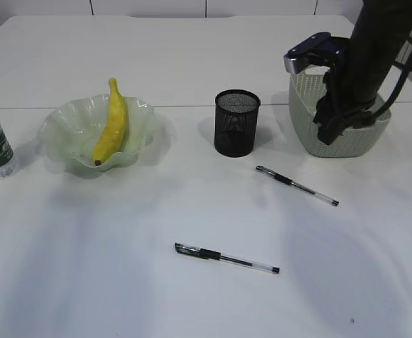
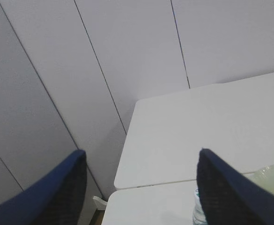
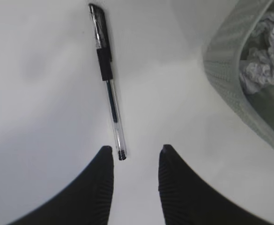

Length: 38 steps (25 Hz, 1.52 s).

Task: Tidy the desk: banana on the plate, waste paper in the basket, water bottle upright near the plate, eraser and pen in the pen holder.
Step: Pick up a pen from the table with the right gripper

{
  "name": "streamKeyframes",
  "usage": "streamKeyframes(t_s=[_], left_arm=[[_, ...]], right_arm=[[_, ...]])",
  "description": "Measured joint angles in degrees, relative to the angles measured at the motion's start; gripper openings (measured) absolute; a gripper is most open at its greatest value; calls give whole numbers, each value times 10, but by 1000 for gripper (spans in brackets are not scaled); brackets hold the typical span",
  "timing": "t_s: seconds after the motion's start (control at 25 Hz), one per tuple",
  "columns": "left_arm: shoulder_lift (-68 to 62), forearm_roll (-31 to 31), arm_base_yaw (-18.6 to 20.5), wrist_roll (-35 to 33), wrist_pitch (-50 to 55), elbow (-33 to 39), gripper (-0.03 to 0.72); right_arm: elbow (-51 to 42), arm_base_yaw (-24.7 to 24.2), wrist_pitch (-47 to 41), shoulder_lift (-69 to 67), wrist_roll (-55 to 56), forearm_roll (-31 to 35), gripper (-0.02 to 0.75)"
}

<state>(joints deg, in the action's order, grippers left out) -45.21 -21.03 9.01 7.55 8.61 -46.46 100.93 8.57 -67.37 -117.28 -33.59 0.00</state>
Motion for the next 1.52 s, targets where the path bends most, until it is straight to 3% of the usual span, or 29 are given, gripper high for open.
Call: streamKeyframes(t_s=[0.36, 0.76, 1.52], left_arm=[[0, 0, 0, 0, 9, 0, 521], [0, -5, 0, 0, 26, 0, 521], [0, -11, 0, 0, 35, 0, 521]], right_arm=[[2, 2, 42, -30, -96, 80, 249], [67, 37, 49, -84, -112, 66, 247], [69, 38, 62, -108, -101, 58, 246]])
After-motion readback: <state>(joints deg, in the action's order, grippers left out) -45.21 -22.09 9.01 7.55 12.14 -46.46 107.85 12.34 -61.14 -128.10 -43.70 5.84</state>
